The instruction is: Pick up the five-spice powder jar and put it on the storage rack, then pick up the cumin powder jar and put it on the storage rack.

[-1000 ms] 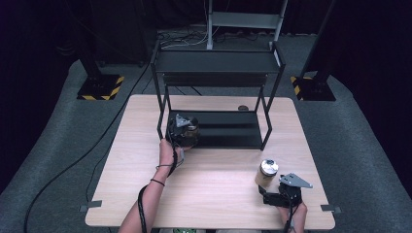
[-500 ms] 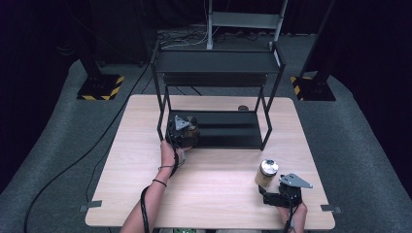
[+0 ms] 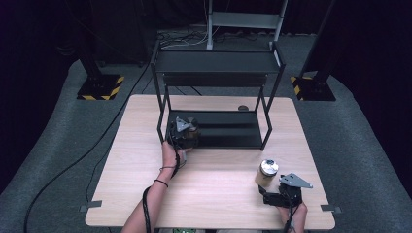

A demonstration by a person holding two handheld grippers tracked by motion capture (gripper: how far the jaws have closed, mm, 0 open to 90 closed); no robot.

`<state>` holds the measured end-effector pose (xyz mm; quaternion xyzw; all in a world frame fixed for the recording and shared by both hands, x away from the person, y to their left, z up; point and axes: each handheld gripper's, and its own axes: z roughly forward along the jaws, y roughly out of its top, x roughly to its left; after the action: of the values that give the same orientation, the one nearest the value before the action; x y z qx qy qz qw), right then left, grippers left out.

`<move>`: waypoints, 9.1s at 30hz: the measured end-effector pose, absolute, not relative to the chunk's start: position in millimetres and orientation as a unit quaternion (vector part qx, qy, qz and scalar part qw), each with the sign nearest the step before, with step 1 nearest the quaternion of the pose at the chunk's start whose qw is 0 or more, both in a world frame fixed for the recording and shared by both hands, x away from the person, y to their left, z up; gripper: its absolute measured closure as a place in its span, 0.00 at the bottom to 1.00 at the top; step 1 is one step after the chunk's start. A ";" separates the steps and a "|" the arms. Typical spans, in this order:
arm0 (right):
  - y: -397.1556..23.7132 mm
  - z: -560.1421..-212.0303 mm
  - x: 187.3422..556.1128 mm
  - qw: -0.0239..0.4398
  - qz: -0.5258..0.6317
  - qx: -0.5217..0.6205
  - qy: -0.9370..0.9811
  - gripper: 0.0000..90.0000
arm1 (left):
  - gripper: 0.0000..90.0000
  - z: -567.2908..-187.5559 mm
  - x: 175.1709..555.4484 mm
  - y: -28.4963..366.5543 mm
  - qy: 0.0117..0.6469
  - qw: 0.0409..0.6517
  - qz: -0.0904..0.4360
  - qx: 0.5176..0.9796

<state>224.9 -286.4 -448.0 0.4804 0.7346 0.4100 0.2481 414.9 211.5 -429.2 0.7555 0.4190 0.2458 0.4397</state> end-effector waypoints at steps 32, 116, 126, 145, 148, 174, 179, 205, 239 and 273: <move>-286.2 -448.1 224.8 0.249 0.410 0.480 0.735 0.00 | 0.35 -440.4 423.6 207.4 0.415 0.452 0.244 0.750; -284.4 -447.4 225.0 0.251 0.405 0.479 0.737 0.00 | 0.00 -370.0 369.4 220.7 0.363 0.291 0.183 0.866; -283.8 -447.0 225.6 0.251 0.403 0.479 0.738 0.00 | 0.00 -395.3 329.5 245.5 0.386 0.275 0.172 0.864; -281.8 -446.4 225.9 0.253 0.399 0.480 0.740 0.00 | 0.00 -424.6 283.3 279.0 0.432 0.318 0.165 0.828; -281.2 -446.3 225.6 0.254 0.397 0.479 0.740 0.00 | 0.00 -428.7 278.9 280.4 0.434 0.328 0.171 0.821; -277.0 -444.6 226.8 0.256 0.387 0.479 0.745 0.00 | 0.00 -437.0 276.6 287.1 0.417 0.348 0.183 0.819; -276.4 -443.5 228.5 0.253 0.383 0.482 0.746 0.00 | 0.00 -437.0 277.3 287.9 0.417 0.349 0.181 0.820; -249.2 -414.6 257.0 0.271 0.349 0.451 0.775 0.00 | 0.00 -437.4 276.7 287.6 0.413 0.349 0.183 0.821; -264.1 -416.4 272.1 0.227 0.358 0.461 0.780 0.34 | 0.00 -437.2 277.2 287.9 0.414 0.349 0.182 0.821; -248.5 -370.6 305.6 0.203 0.303 0.444 0.818 0.34 | 0.00 -436.9 278.6 288.8 0.415 0.349 0.178 0.821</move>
<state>305.6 -248.5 -370.6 0.4444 0.8183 0.3026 0.2033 278.6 288.8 -436.9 0.8214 0.4146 0.1784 0.3488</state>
